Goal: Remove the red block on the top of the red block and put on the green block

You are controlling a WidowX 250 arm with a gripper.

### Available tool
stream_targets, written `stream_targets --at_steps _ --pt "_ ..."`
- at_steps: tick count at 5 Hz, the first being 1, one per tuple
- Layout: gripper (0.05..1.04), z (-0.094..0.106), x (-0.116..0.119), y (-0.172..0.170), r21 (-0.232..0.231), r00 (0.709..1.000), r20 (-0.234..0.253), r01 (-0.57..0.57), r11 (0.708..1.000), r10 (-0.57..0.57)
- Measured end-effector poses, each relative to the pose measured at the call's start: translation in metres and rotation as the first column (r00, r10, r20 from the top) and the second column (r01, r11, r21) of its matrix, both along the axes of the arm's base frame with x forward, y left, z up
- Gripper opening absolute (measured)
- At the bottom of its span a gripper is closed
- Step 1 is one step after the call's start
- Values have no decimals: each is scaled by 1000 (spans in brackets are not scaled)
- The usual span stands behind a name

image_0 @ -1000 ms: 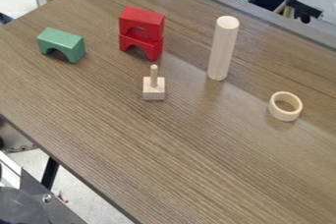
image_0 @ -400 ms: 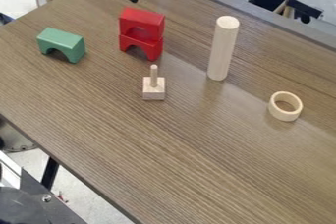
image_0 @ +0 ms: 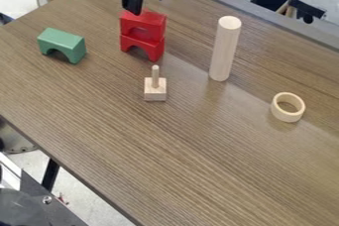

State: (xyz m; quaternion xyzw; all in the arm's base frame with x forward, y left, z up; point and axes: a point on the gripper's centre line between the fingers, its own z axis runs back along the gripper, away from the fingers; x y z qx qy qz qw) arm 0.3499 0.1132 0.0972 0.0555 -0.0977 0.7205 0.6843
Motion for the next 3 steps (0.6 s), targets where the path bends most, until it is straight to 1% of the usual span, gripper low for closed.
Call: stream_targets --at_steps 1,2,3 --pt "999 -11 -2 0 -22 1000 -22 -15 1000 14" --pt "999 -22 -5 -1 -45 998 -58 -32 998 29" --pt "945 -30 -10 0 -80 994 -91 -71 994 64"
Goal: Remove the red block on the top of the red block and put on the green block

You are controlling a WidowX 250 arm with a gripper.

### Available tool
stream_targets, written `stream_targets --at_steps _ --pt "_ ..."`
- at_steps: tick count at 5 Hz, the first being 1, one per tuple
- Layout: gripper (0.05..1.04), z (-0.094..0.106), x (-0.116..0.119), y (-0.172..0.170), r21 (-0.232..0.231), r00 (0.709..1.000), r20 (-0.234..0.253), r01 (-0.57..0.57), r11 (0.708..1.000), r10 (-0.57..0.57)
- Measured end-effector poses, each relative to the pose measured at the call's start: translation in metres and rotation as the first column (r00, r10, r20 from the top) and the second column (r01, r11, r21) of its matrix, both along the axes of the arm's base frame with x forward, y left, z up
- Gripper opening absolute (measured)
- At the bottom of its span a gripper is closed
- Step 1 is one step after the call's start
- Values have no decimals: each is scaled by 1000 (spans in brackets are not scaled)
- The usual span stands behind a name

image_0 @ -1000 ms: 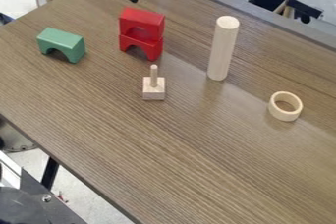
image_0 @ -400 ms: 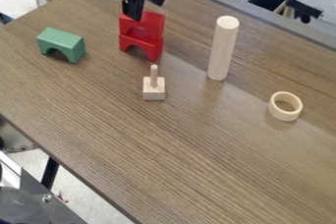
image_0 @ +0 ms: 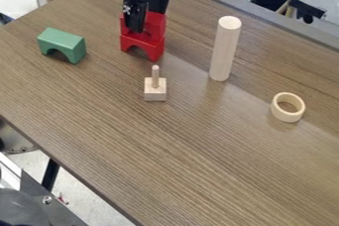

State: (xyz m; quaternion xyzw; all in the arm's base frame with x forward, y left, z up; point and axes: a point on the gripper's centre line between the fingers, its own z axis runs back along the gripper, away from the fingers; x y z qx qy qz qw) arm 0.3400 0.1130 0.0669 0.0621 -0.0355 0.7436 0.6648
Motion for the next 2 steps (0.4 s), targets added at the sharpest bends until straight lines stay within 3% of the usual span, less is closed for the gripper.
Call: stream_targets --at_steps 1,2 --pt "651 -11 -7 2 -17 999 -15 -31 999 31" --pt "605 -8 -7 5 -10 1000 -5 -26 1000 26"
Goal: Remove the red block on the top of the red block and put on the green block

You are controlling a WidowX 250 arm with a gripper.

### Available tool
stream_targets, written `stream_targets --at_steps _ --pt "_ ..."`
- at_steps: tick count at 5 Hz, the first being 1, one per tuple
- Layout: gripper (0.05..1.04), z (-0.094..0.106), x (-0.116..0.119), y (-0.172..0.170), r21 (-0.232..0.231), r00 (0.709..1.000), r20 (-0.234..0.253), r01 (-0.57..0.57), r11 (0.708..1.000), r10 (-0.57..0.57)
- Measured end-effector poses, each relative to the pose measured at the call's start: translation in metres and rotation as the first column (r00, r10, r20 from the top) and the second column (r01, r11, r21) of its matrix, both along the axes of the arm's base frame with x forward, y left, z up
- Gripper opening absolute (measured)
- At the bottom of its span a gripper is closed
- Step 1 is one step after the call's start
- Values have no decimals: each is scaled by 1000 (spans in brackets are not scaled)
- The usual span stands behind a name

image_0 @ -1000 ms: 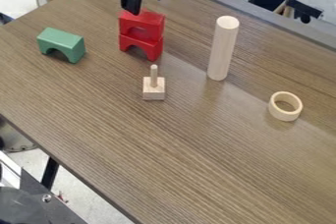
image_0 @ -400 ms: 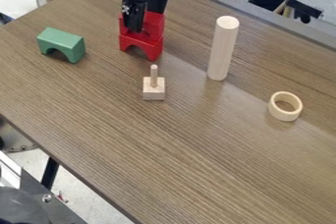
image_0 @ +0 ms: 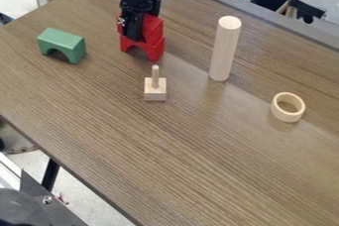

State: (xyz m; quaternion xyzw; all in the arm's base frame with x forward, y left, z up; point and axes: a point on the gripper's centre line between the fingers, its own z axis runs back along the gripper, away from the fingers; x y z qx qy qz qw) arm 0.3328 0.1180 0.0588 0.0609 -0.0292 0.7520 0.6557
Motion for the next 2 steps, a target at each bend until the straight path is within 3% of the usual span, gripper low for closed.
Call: stream_targets --at_steps 2 --pt "605 56 -2 18 37 988 155 -28 999 22"
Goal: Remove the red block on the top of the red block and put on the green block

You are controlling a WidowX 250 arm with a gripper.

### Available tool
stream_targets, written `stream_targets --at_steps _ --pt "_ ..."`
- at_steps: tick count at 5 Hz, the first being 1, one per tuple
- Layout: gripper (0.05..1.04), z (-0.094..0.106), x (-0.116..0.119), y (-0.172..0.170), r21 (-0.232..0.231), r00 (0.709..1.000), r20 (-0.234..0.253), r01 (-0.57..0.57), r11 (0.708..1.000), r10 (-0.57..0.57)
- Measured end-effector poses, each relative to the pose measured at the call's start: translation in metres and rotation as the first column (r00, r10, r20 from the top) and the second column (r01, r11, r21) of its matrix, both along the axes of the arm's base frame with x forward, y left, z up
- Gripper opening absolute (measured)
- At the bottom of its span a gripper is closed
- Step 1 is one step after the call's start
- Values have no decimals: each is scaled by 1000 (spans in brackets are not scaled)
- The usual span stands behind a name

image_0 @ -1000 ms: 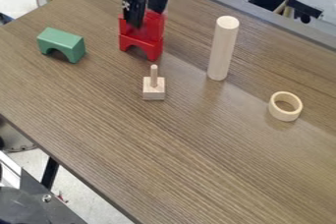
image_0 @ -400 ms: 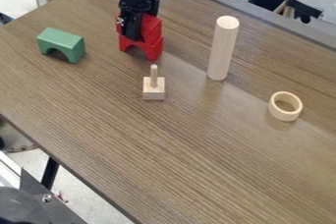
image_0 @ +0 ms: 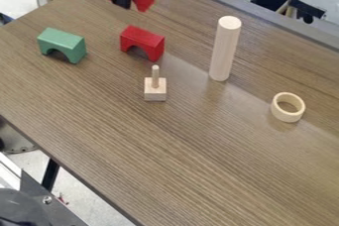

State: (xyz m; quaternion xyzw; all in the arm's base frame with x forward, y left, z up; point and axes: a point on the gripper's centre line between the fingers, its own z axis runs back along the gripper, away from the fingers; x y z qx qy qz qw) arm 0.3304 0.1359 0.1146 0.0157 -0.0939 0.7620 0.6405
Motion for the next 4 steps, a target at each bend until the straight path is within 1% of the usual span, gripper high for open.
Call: stream_targets --at_steps 1,2,3,4 --pt "604 4 -16 5 1 1000 -3 -12 1000 12" --pt "604 2 -32 15 22 1000 -24 -16 1000 17" --pt "604 -4 -46 24 43 998 -62 -12 999 15" --pt "604 -4 -63 35 59 996 -82 -34 998 38"
